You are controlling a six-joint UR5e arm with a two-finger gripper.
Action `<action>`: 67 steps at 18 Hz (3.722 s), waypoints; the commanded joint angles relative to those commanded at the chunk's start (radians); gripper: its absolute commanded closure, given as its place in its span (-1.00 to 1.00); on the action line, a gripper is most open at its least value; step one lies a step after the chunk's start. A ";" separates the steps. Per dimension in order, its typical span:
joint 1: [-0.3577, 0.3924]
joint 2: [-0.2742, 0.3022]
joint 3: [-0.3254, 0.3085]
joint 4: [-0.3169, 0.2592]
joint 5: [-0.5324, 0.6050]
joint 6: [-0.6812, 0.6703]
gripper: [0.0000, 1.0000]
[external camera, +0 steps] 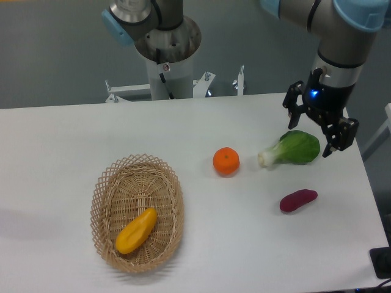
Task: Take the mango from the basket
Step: 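Move the open gripper from beside the bok choy over the wicker basket, then lower the gripper into the basket around the yellow mango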
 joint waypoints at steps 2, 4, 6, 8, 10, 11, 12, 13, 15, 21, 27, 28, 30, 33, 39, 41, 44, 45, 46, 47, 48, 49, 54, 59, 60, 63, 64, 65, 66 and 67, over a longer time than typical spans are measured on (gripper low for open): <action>-0.006 0.000 -0.006 0.003 -0.003 -0.002 -1.00; -0.011 0.000 -0.006 0.002 -0.002 -0.006 -1.00; -0.018 0.000 -0.021 0.003 -0.002 -0.020 -1.00; -0.044 0.006 -0.034 0.003 -0.003 -0.085 -1.00; -0.095 0.014 -0.063 0.009 -0.002 -0.174 -1.00; -0.118 0.027 -0.083 0.026 0.000 -0.231 -1.00; -0.139 0.032 -0.109 0.061 0.002 -0.292 -1.00; -0.170 0.034 -0.136 0.105 0.003 -0.352 -1.00; -0.237 0.041 -0.190 0.199 0.003 -0.467 -1.00; -0.403 0.019 -0.284 0.310 0.024 -0.653 -1.00; -0.571 -0.121 -0.313 0.481 0.146 -0.854 -1.00; -0.581 -0.133 -0.313 0.485 0.144 -0.908 -1.00; -0.595 -0.155 -0.310 0.488 0.143 -0.945 -1.00; -0.610 -0.193 -0.298 0.492 0.149 -0.954 -1.00; -0.623 -0.225 -0.302 0.512 0.150 -0.989 -1.00; -0.630 -0.232 -0.301 0.514 0.150 -1.017 -1.00; -0.630 -0.250 -0.293 0.514 0.152 -1.020 -1.00; -0.632 -0.255 -0.291 0.514 0.153 -1.022 -1.00; -0.632 -0.256 -0.291 0.515 0.153 -1.031 -1.00; -0.632 -0.259 -0.291 0.517 0.153 -1.037 -1.00; -0.634 -0.264 -0.291 0.525 0.153 -1.038 -1.00; -0.634 -0.265 -0.291 0.529 0.153 -1.039 -1.00; -0.634 -0.271 -0.284 0.543 0.175 -1.037 -0.89; -0.640 -0.271 -0.282 0.545 0.195 -1.025 -0.01; -0.640 -0.271 -0.282 0.545 0.195 -1.025 0.02; -0.640 -0.270 -0.282 0.546 0.195 -1.023 0.18; -0.640 -0.268 -0.281 0.546 0.195 -1.023 0.19; -0.640 -0.267 -0.279 0.546 0.195 -1.022 0.19; -0.640 -0.267 -0.278 0.546 0.195 -1.022 0.19; -0.640 -0.267 -0.276 0.545 0.195 -1.022 0.19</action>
